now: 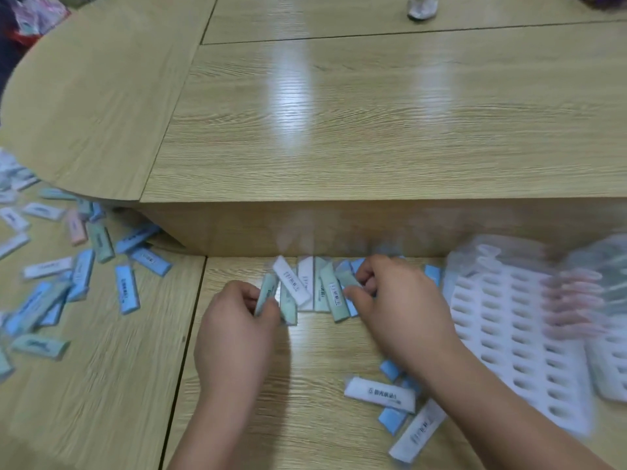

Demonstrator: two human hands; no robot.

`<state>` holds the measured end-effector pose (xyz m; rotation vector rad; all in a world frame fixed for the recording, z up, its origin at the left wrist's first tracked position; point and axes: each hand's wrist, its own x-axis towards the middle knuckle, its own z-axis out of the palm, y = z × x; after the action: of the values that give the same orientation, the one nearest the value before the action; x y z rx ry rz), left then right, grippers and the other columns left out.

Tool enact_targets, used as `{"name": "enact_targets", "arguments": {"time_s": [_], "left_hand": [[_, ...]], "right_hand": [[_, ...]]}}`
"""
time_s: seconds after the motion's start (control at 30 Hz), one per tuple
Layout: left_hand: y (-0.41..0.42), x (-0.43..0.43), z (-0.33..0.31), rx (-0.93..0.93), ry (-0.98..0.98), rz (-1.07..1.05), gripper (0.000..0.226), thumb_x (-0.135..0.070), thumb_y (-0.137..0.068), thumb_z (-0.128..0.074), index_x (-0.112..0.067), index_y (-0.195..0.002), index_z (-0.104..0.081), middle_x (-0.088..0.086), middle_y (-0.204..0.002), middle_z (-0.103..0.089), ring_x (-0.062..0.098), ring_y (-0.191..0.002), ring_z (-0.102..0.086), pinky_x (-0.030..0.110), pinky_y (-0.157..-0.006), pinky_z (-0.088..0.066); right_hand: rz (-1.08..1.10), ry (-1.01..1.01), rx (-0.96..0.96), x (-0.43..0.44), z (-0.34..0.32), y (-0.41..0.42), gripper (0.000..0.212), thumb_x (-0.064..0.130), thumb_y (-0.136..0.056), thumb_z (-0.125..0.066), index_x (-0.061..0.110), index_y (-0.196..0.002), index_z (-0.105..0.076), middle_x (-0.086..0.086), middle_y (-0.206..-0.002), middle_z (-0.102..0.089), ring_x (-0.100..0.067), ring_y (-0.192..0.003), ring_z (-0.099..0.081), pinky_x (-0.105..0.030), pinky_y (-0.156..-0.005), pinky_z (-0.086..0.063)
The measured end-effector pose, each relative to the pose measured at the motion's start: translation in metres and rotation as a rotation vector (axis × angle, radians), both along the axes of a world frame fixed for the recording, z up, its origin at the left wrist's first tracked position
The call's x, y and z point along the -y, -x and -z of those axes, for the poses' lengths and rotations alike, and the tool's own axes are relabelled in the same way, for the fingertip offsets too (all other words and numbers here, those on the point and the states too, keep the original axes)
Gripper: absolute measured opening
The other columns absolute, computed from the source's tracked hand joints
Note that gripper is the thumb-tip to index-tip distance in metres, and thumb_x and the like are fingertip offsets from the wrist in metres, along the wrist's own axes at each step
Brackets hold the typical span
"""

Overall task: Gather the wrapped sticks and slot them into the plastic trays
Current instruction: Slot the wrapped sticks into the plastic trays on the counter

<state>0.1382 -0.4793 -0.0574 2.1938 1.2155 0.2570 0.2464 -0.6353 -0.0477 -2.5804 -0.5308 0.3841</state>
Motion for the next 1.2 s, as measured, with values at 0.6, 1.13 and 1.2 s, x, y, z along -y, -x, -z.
{"name": "enact_targets", "arguments": {"time_s": [0.6,1.13,1.2], "left_hand": [[-0.057,0.148,-0.065,0.51,0.522,0.294,0.02,-0.028,-0.089,-0.073,-0.048,-0.088,-0.075,-0.012,-0.082,-0.076,0.001,-0.064,-0.065,0.01,-0.055,-0.05],[-0.098,0.263,-0.062,0.388,0.639,0.353,0.005,-0.022,-0.087,-0.074,-0.022,-0.091,-0.077,0.003,-0.086,-0.075,0.021,-0.082,-0.07,0.021,-0.066,-0.057],[-0.1,0.265,-0.063,0.399,0.637,0.345,0.005,-0.021,-0.087,-0.074,-0.024,-0.089,-0.078,-0.001,-0.083,-0.076,0.016,-0.078,-0.07,0.013,-0.06,-0.052]], "right_hand": [[0.275,-0.736,-0.163,0.19,-0.064,-0.014,0.006,0.03,-0.085,-0.07,0.036,-0.087,-0.069,0.007,-0.066,-0.068,-0.015,-0.059,-0.065,-0.029,-0.059,-0.057],[0.326,-0.625,-0.077,0.297,-0.025,-0.043,0.021,0.022,-0.085,-0.073,0.042,-0.088,-0.07,0.019,-0.077,-0.071,0.001,-0.071,-0.067,-0.005,-0.058,-0.046],[0.269,-0.581,-0.026,0.289,-0.018,-0.046,0.016,0.026,-0.085,-0.072,0.041,-0.089,-0.069,0.02,-0.079,-0.069,0.001,-0.071,-0.067,-0.004,-0.056,-0.044]]}}
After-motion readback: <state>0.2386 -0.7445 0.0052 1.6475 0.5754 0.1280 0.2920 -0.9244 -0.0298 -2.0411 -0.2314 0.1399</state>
